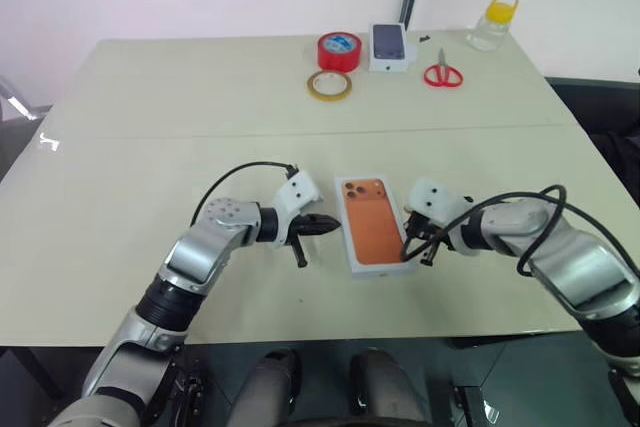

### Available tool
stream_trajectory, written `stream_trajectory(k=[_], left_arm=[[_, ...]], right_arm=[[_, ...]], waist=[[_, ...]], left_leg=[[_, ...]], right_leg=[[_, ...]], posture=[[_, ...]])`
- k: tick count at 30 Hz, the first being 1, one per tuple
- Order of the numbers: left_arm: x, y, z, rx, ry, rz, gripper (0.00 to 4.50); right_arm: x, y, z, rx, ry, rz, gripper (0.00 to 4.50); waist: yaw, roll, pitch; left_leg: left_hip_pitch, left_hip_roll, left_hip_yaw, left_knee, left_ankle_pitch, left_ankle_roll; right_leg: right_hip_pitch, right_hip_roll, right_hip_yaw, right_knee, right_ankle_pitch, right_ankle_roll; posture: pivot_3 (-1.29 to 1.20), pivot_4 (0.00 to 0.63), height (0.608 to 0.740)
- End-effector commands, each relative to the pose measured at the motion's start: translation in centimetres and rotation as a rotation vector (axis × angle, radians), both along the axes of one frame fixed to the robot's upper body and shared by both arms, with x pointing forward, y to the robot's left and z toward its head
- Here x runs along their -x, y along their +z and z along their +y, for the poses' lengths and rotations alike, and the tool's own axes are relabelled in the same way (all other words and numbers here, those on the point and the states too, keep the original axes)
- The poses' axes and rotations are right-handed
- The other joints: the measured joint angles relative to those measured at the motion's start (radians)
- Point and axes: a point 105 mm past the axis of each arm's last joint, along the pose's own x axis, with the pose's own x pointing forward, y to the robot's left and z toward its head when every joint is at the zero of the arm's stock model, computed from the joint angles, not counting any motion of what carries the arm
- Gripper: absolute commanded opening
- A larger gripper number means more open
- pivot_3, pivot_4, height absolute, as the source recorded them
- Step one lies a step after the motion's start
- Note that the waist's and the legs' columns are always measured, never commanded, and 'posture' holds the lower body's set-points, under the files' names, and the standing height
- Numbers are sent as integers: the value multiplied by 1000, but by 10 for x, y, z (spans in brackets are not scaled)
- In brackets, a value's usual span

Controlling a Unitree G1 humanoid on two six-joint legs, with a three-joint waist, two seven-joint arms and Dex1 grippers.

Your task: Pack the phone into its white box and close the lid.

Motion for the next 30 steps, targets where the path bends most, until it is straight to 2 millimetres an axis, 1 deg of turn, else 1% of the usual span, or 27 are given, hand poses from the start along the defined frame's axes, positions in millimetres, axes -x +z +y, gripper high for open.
stream_trajectory(k=[1, 6, 8, 11, 14, 16, 18, 22, 24, 30], left_arm=[[0, 10, 2, 26, -6, -39, 0], [-5, 18, 20, 47, 29, -35, 0], [-7, 21, 27, 58, 43, -31, 0], [-12, 27, 36, 74, 64, -37, 0], [-22, 34, 36, 92, 100, -52, 0], [-28, 37, 32, 108, 108, -51, 0], [-30, 38, 22, 114, 92, -61, 0], [-34, 37, -3, 126, 65, -51, 0], [-35, 30, -11, 94, 49, -48, 0], [-30, -2, -19, -39, 2, -8, 0]], right_arm=[[2, 17, 6, -9, 57, -72, 31], [3, 34, -11, 2, 58, -123, 31], [6, 39, -14, -10, 74, -135, 31], [15, 42, -14, -37, 126, -135, 31], [23, 42, -8, -77, 165, -117, 31], [31, 40, -1, -106, 199, -91, 31], [40, 36, 5, -122, 233, -58, 31], [50, 20, 12, -125, 249, -3, 31], [50, 12, 12, -122, 235, 20, 31], [53, -9, 10, -93, 199, 66, 31]], waist=[[0, 0, 0], [0, 0, 0], [0, 0, 0], [1, 0, 0], [1, 0, 0], [2, 0, 0], [2, 0, 0], [2, 0, 0], [0, 0, 0], [1, -1, 0]], left_leg=[[0, 0, 0, 0, 0, 0], [0, 0, 0, 0, 0, 0], [0, 0, 0, 0, 0, 0], [0, 0, 0, 0, 0, 0], [0, 0, 0, 1, 0, 1], [0, 0, 0, 2, -1, 1], [0, 0, 0, 2, -1, 1], [0, 0, 0, 3, -1, 1], [0, 0, 0, 3, -1, 1], [0, 0, 0, 3, -1, 1]], right_leg=[[0, 0, 0, 0, 0, 0], [0, 0, 0, 0, 0, 0], [0, 0, 0, 0, 0, 0], [0, 0, 0, 0, 0, 0], [1, 0, 0, 0, 0, 0], [1, 0, -1, 0, 0, 0], [2, 0, -1, 0, 0, 0], [2, 0, -1, 0, 0, 0], [2, 0, -1, 0, 0, 1], [2, 0, -1, 0, 0, 1]], posture=[[0, 150, 740], [0, 150, 740], [0, 150, 740], [0, 150, 740], [0, 150, 740], [0, 150, 740], [0, 150, 740], [0, 150, 740], [0, 150, 740], [0, 150, 740]])
